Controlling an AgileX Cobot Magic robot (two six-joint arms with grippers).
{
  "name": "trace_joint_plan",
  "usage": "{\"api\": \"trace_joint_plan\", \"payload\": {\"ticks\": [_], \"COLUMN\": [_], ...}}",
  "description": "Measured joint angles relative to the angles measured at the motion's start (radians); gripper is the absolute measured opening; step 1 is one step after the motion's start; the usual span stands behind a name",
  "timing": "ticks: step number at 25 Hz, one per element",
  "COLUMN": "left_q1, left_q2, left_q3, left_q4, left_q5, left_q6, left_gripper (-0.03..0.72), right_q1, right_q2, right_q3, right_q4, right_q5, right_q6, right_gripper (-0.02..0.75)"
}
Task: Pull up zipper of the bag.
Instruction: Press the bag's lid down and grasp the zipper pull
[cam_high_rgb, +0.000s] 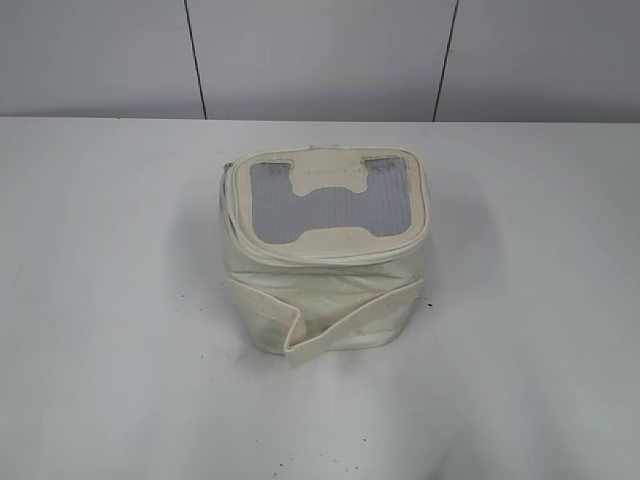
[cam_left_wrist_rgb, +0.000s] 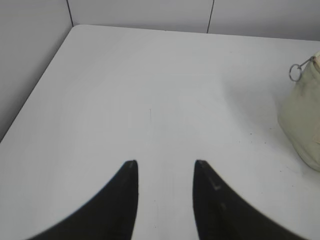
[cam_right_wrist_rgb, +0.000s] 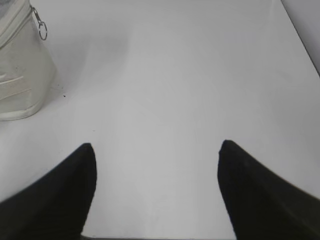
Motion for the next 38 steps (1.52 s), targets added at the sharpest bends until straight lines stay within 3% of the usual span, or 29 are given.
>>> {"api": "trace_joint_plan", "payload": {"ticks": [11, 15, 22, 26, 32, 38], "left_q1": [0.000, 0.000, 0.000, -0.014, -0.076, -0.125], "left_q2": [0.000, 0.020, 0.155, 0.286, 0.517, 0.799], "left_q3": [0.000, -0.012, -0.049, -0.049, -0.085, -0.210], "left_q4": [0.012, -0.028, -0.114, -0.251, -0.449, -0.545], "left_q5": [0.000, -0.024, -0.283, -0.426, -0.492, -0.395], "left_q6": [0.000, 0.000, 0.000, 0.055, 0.223, 0.405], "left_gripper": [0.291, 0.291, 0.291, 0.291, 0.291, 0.291], "right_q1": [0.000, 0.000, 0.000, 0.000, 0.000, 0.000], "right_q2": [0.000, 0.000, 0.000, 0.057, 0.305, 0.713], "right_q3": [0.000, 0.000, 0.000, -0.019, -0.089, -0.205], "right_q4": [0.002, 0.002, -0.007, -0.001, 0.175, 0.361], "right_q5": [0.000, 0.000, 0.000, -0.040, -0.350, -0.415], "right_q6": [0.000, 0.000, 0.000, 0.000, -0.006, -0.196], "right_gripper": [0.586, 0.586, 0.586, 0.586, 0.586, 0.586]}}
